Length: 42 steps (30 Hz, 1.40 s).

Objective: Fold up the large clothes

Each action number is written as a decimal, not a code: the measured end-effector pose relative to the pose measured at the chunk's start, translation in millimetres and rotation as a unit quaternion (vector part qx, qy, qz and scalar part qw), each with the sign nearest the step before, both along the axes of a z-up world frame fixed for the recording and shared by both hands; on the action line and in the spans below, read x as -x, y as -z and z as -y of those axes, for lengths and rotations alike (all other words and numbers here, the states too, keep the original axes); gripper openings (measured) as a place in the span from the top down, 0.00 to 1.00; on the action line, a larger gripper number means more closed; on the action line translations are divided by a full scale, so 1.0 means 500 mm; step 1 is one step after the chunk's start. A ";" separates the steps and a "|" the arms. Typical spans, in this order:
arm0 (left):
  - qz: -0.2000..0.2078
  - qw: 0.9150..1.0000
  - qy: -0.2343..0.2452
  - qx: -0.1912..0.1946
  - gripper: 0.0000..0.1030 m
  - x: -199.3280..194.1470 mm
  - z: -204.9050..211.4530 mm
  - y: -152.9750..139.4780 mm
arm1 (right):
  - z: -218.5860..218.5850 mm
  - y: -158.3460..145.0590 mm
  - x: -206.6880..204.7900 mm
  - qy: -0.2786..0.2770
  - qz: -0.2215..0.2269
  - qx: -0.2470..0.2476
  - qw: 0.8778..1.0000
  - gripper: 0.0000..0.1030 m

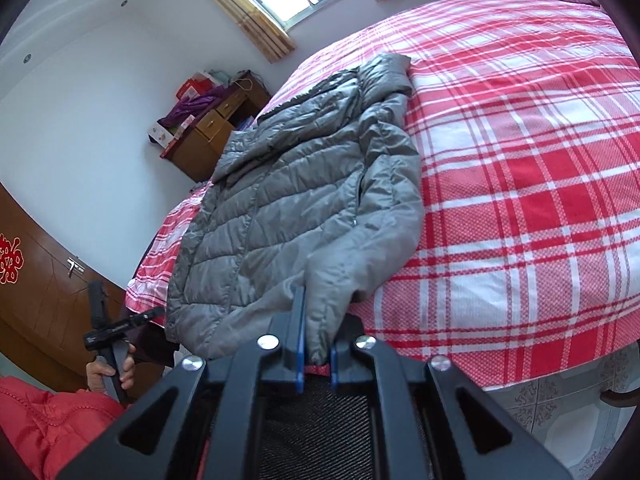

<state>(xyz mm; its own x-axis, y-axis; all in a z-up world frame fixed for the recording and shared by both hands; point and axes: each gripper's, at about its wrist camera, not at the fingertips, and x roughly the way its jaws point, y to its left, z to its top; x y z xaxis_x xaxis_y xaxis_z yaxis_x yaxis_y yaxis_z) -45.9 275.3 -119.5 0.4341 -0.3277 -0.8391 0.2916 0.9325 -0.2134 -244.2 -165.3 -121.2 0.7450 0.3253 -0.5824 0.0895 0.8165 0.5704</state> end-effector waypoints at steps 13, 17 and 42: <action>-0.047 0.994 0.011 0.095 0.76 -0.021 -0.003 0.080 | 0.006 0.025 -0.002 0.004 -0.013 -0.008 1.000 0.89; -0.028 0.992 0.027 0.122 0.85 -0.011 0.001 0.052 | 0.005 0.027 -0.004 0.003 -0.012 -0.010 1.000 0.89; 0.118 0.947 0.066 0.292 0.90 -0.162 0.020 -0.376 | 0.084 -0.300 -0.026 -0.007 0.202 -0.015 0.979 0.90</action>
